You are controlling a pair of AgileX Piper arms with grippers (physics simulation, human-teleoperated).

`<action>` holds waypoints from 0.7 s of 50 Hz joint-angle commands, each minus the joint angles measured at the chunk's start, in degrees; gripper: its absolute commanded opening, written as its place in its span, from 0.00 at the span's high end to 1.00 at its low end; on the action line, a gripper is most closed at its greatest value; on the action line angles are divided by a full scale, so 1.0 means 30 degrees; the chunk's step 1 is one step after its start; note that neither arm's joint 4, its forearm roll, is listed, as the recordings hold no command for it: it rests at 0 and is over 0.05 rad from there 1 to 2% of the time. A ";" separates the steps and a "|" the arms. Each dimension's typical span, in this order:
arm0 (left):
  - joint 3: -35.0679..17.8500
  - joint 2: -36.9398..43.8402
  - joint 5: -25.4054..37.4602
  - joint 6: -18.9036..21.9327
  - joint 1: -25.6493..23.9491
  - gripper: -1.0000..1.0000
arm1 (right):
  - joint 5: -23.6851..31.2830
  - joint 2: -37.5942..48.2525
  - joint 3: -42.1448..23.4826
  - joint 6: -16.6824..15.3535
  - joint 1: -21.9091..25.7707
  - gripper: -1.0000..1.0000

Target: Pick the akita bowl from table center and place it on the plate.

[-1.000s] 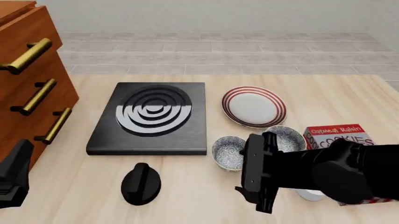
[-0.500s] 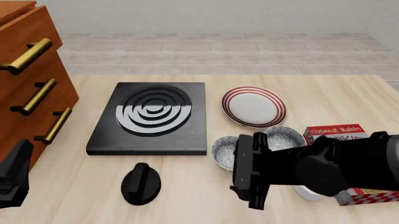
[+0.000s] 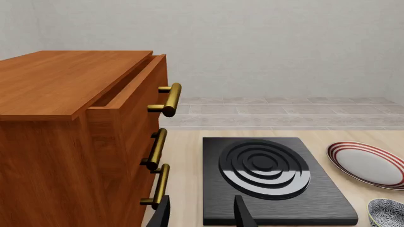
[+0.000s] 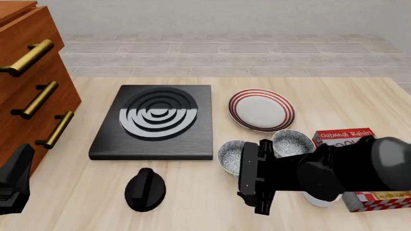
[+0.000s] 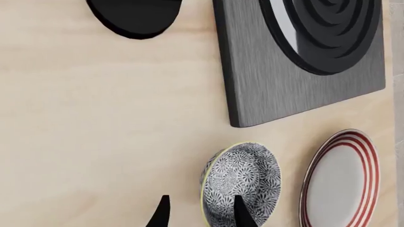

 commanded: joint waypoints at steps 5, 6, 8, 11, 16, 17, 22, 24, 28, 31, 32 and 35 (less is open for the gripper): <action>0.0000 -0.0002 -0.0001 0.0000 -0.0005 0.00 | -0.0964 0.1038 0.0020 -0.0177 -0.0475 0.00; 0.0001 0.0010 0.0001 -0.0001 -0.0001 0.00 | -0.1188 0.1123 0.0140 -0.0334 -0.0451 0.00; 0.0000 0.0004 0.0000 0.0002 -0.0002 0.00 | -0.1183 0.1251 0.0086 -0.0220 -0.0421 0.00; 0.0000 -0.0001 0.0000 -0.0003 -0.0002 0.00 | -0.1290 0.1379 0.0038 -0.0292 -0.0428 0.00; 0.0000 -0.0006 -0.0001 -0.0001 0.0000 0.00 | -0.1310 0.1600 -0.0175 0.0168 -0.0103 0.00; 0.0000 -0.0003 0.0000 -0.0006 0.0000 0.00 | -0.1283 0.1695 -0.0237 0.0270 -0.0150 0.00; 0.0000 -0.0002 0.0000 0.0000 -0.0001 0.00 | -0.1396 0.1869 -0.0307 0.0202 -0.0203 0.00; 0.0000 -0.0004 -0.0001 -0.0001 0.0000 0.00 | -0.1392 0.1899 -0.0340 0.0176 -0.0219 0.00; 0.0000 -0.0003 -0.0001 -0.0003 -0.0001 0.00 | -0.1399 0.1935 -0.0373 0.0081 -0.0188 0.00; 0.0000 0.0006 0.0000 -0.0001 0.0000 0.00 | -0.1435 0.2032 -0.0431 0.0039 -0.0189 0.00; 0.0000 0.0000 0.0000 -0.0002 0.0000 0.00 | -0.1434 0.2031 -0.0455 0.0064 -0.0166 0.00; 0.0000 -0.0004 -0.0001 -0.0001 0.0000 0.00 | -0.1572 0.2082 -0.0346 -0.0063 0.0046 0.00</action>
